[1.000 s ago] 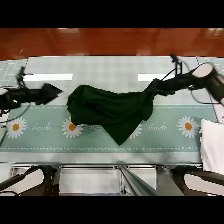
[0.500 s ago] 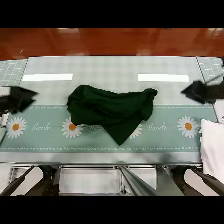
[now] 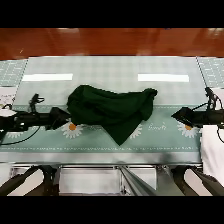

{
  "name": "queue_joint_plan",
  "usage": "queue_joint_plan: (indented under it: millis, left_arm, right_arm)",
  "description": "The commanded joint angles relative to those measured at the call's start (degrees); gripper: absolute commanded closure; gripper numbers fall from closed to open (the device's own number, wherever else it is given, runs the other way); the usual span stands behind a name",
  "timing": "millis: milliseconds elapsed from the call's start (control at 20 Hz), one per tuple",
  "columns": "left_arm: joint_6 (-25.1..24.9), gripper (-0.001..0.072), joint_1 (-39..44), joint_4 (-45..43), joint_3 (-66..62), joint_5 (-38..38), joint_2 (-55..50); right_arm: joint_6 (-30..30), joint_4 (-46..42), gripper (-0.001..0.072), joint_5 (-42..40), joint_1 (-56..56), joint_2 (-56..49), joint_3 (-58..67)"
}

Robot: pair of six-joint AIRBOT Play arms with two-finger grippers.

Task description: Fold the shirts.

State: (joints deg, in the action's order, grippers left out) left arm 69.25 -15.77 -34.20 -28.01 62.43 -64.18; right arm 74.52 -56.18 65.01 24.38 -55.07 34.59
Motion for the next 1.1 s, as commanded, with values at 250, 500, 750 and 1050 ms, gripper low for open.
queue_joint_plan:
  millis: [250,500,750,1050]
  left_arm:
    - [0.4,0.0203,14.7,9.0,-5.6,-15.1,-10.1]
    - [-2.6,0.0689,14.8,8.9,-14.9,-5.7,-15.1]
    - [-3.9,0.0689,13.7,7.8,-20.0,-2.6,-15.0]
    - [-4.1,0.0689,12.5,7.6,-20.7,-0.9,-15.0]
  right_arm:
    - [-0.4,0.2,0.0304,-0.4,-3.0,0.2,-0.9]
    - [1.8,0.4,0.0304,-5.1,-7.1,0.2,-0.9]
    - [1.9,1.2,0.0306,-5.1,-7.1,-2.4,-0.9]
    - [-4.7,14.6,0.0309,-8.7,-13.4,-15.8,-0.6]
